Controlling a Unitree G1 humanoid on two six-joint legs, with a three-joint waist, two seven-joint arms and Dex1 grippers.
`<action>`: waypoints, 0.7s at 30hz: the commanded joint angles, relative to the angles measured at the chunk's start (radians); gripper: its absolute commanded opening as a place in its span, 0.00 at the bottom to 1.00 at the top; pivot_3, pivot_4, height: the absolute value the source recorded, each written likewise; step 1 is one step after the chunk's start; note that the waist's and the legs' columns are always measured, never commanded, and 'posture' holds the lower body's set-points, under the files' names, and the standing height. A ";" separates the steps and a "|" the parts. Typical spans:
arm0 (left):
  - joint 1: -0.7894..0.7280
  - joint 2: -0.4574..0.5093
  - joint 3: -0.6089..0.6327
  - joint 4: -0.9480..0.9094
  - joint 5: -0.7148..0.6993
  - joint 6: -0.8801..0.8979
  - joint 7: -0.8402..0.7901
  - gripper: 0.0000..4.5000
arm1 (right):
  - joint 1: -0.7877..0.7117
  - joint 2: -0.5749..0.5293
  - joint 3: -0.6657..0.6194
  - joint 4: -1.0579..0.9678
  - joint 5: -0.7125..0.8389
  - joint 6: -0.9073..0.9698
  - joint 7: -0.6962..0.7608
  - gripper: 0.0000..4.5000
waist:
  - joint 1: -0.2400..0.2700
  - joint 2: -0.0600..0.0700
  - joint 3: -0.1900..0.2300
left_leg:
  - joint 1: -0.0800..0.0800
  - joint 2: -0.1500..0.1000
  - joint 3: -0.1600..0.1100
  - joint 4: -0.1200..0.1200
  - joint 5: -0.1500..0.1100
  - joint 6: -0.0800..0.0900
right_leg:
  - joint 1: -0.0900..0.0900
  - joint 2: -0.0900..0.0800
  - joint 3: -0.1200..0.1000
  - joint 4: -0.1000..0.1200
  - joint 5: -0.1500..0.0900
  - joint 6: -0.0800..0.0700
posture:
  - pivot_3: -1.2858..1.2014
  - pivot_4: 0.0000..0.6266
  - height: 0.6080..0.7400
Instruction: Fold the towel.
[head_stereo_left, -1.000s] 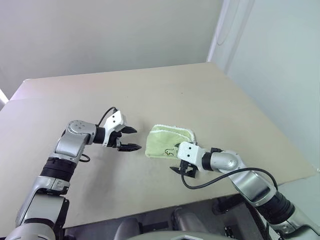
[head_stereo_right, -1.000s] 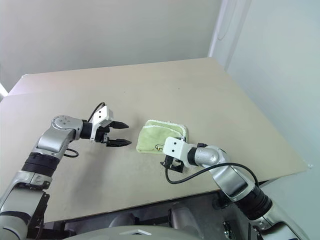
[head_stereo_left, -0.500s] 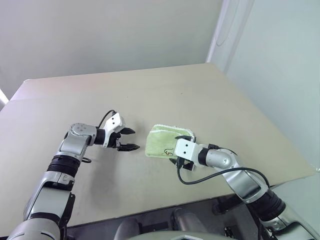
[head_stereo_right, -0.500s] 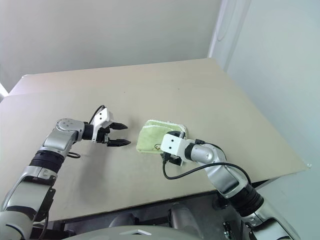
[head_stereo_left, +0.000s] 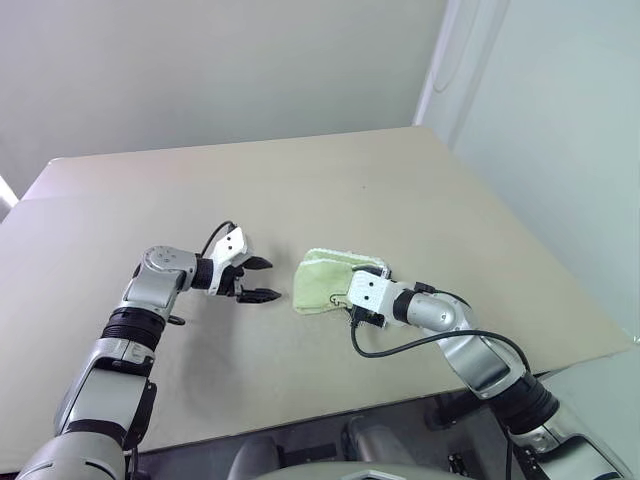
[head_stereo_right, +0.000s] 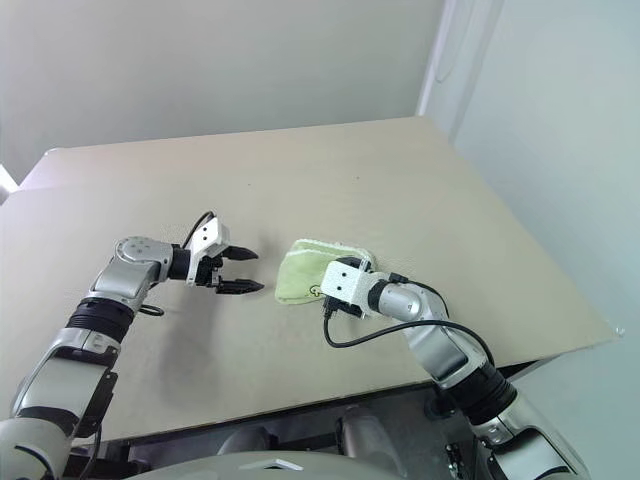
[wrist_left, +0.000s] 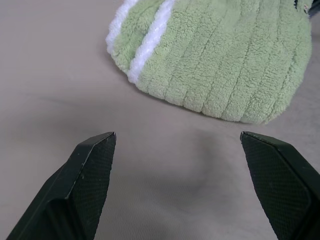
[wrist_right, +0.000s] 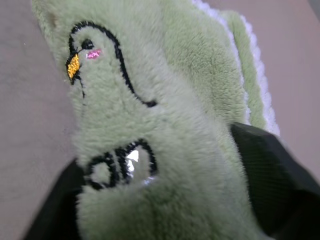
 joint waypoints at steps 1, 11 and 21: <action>-0.017 0.014 0.020 -0.048 -0.009 0.010 -0.001 0.94 | -0.005 0.008 -0.038 0.002 -0.025 0.000 -0.021 0.47 | 0.000 0.000 0.000 | 0.000 0.000 0.000 0.000 0.000 0.000 | 0.000 0.000 0.000 0.000 0.000 0.000 | 0.52 0.00 1.00; -0.018 0.005 0.020 -0.031 -0.004 0.007 0.011 0.94 | -0.023 0.038 -0.107 -0.017 0.009 0.011 -0.038 0.00 | -0.001 0.000 0.000 | 0.000 0.000 0.000 0.000 0.000 0.000 | 0.000 0.000 0.000 0.000 0.000 0.000 | 0.52 0.00 1.00; -0.042 -0.006 0.021 0.045 0.003 -0.037 0.009 0.94 | -0.118 0.097 -0.557 -0.170 0.351 0.308 -0.021 0.00 | 0.001 0.000 0.000 | -0.001 0.000 -0.001 -0.001 0.000 0.000 | 0.000 0.000 0.000 0.000 0.000 0.000 | 0.52 0.00 1.00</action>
